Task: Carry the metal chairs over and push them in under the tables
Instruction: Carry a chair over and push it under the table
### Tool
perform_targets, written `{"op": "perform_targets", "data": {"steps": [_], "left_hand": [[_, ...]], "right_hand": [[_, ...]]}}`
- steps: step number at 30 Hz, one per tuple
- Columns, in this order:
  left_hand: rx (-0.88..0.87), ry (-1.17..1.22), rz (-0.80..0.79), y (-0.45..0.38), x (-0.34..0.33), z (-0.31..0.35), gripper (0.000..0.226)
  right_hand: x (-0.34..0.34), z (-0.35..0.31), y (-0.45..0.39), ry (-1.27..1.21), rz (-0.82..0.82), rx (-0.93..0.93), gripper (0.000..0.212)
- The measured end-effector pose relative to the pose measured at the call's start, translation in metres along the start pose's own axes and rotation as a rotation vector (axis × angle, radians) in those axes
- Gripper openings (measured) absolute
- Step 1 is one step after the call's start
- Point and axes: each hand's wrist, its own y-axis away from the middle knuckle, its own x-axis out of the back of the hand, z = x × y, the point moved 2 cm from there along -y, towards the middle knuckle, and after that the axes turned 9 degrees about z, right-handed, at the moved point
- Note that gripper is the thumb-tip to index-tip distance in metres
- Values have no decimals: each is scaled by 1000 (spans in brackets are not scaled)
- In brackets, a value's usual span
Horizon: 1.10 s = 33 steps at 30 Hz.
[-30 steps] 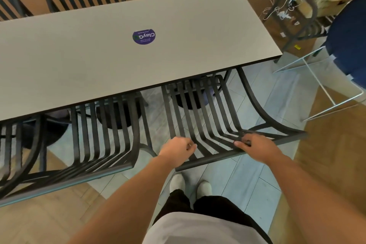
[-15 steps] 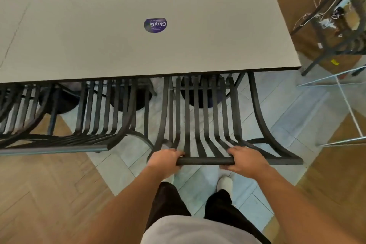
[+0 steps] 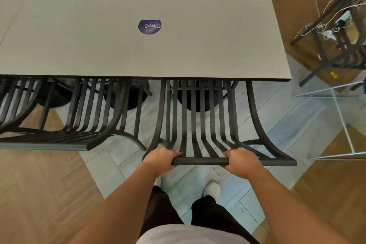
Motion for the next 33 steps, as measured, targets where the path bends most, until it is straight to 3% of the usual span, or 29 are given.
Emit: {"op": "perform_targets", "data": {"steps": [13, 27, 30, 33], "left_hand": [[-10, -29, -16, -35, 22, -1, 49], [32, 15, 12, -34, 20, -4, 48], [85, 13, -16, -34, 16, 0, 60], [132, 63, -42, -28, 20, 8, 90]], "right_hand": [[23, 13, -36, 83, -88, 14, 37], [16, 14, -39, 27, -55, -1, 38], [16, 19, -38, -55, -77, -3, 54], [21, 30, -34, -177, -99, 20, 69]]}}
